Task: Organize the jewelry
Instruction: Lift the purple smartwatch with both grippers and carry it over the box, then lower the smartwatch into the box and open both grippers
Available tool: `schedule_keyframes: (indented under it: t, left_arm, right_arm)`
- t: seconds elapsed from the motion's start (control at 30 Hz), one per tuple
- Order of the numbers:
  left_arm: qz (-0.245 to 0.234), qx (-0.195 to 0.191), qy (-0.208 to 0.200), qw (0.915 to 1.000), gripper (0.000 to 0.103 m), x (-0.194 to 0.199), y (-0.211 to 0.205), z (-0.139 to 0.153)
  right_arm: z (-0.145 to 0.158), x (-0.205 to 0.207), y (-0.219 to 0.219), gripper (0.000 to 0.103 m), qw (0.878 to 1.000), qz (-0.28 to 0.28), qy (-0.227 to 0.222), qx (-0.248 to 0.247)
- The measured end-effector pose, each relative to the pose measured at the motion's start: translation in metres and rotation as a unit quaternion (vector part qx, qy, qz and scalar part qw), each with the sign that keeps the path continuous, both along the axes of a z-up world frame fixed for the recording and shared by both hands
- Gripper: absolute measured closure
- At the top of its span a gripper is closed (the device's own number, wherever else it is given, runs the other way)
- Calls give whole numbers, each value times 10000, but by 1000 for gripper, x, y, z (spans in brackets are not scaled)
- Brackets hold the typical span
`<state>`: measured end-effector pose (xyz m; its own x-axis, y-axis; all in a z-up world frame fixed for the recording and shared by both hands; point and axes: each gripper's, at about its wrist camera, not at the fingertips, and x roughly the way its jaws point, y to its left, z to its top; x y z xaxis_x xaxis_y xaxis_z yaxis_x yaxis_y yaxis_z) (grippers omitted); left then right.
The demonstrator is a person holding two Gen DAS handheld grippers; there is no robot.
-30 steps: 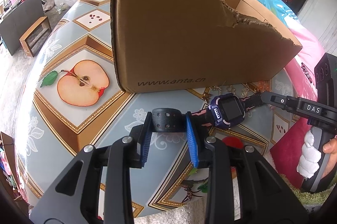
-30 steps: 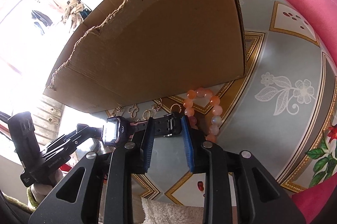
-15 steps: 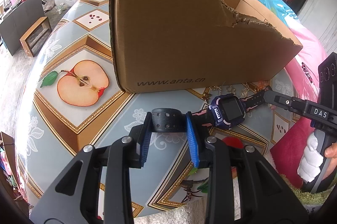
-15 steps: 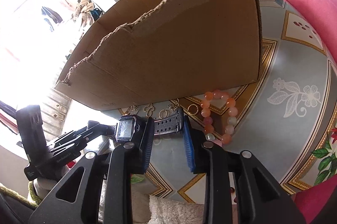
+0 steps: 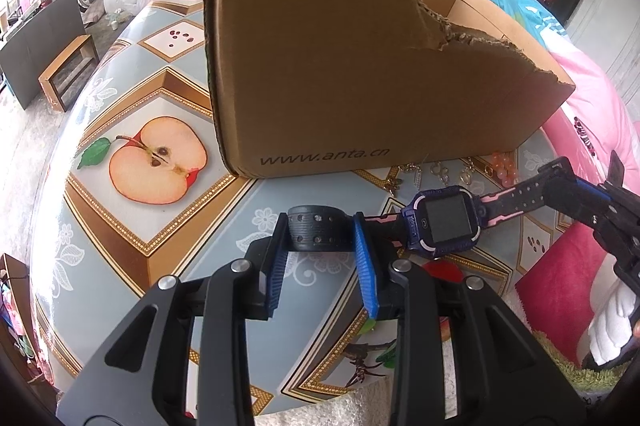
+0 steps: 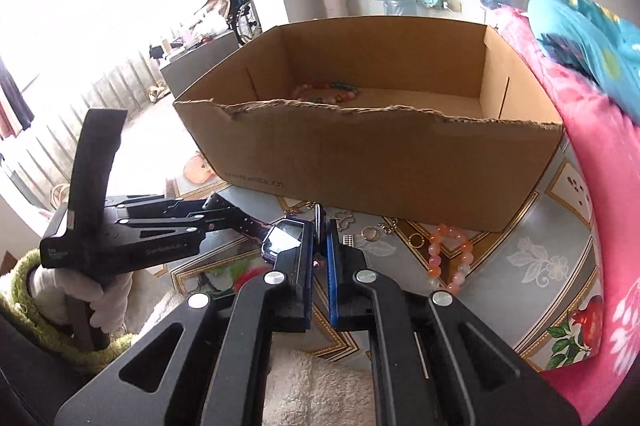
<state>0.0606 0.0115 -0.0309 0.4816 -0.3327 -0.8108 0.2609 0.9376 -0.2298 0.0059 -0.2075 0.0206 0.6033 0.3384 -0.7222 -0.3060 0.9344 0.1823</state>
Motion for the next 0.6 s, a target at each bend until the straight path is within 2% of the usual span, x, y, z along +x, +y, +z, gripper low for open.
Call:
schedule_keyframes:
  t: [0.13, 0.33, 0.47, 0.6]
  left_arm:
    - [21, -14, 21, 10000, 76, 0, 0, 1]
    - [-132, 16, -302, 9995, 81, -10, 0, 23]
    - [-186, -194, -525, 9983, 82, -20, 10, 50]
    - [-355, -547, -860, 9942, 82, -28, 20, 93]
  right_arm:
    - [6, -9, 5, 97, 10000, 40, -54, -28]
    - [17, -9, 0, 97, 9997, -117, -112, 201]
    - [35, -11, -4, 97, 9991, -88, -260, 332]
    - [64, -9, -14, 97, 9973, -66, -516, 526]
